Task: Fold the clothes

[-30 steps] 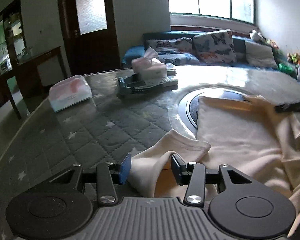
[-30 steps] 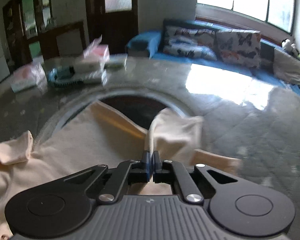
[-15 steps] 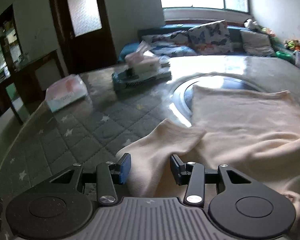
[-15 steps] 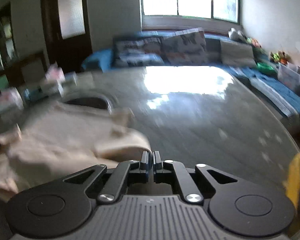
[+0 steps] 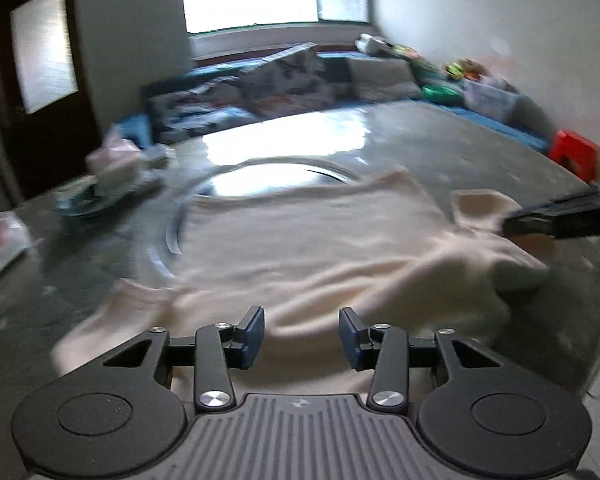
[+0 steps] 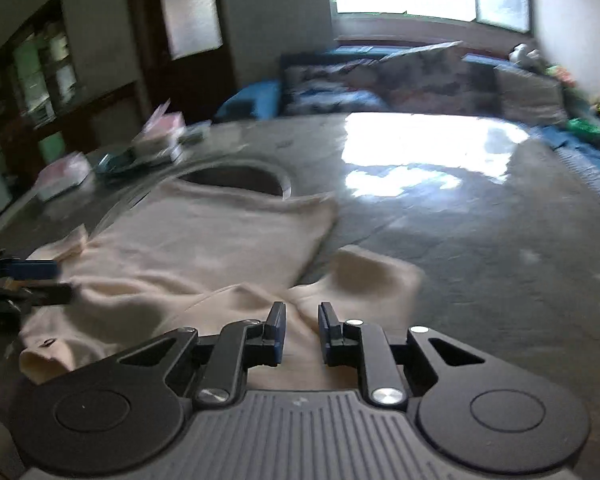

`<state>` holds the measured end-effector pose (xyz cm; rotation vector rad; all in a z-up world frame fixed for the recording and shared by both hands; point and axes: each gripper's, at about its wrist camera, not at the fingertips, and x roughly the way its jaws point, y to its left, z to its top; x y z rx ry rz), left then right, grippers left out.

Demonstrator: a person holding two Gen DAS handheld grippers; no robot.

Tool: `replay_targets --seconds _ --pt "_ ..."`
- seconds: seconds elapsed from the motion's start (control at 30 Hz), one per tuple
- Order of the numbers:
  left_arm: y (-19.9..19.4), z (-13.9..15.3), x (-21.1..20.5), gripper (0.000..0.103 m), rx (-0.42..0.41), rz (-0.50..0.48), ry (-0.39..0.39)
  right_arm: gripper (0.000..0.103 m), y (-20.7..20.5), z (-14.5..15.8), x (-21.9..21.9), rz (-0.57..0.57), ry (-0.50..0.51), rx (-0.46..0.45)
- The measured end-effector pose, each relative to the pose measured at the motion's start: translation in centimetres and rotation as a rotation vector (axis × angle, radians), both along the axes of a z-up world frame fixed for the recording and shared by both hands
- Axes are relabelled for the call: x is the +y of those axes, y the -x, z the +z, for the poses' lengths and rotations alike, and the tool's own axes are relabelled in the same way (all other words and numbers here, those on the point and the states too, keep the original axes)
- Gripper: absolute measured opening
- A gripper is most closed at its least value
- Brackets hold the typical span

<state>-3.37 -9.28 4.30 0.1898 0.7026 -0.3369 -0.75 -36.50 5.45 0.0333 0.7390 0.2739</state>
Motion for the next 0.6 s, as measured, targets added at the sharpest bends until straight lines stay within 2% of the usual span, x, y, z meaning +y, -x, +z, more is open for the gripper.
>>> replay_targets --seconds 0.03,0.17,0.27,0.4,0.5,0.6 --pt "0.0 -0.3 -0.4 0.035 0.013 -0.022 0.003 0.017 -0.5 -0.4 0.5 0.017 -0.004 0.016" --pt "0.6 -1.3 -1.3 0.034 0.045 -0.102 0.026 0.017 -1.3 -1.7 0.6 0.011 0.017 0.052" --pt "1.2 -1.8 -1.7 0.029 0.062 -0.156 0.026 0.017 -1.6 -2.1 -0.8 -0.043 0.049 0.053" --pt "2.2 -2.2 -2.0 0.028 0.079 -0.223 0.03 0.017 -1.6 -2.3 -3.5 -0.149 0.159 0.03" --pt "3.1 -2.2 -1.9 0.028 0.078 -0.266 0.025 0.03 -1.4 -2.3 -5.1 -0.234 0.223 0.025" --pt "4.1 -2.1 -1.7 0.028 0.084 -0.316 0.022 0.031 -1.1 -1.9 -6.2 -0.285 0.233 0.017"
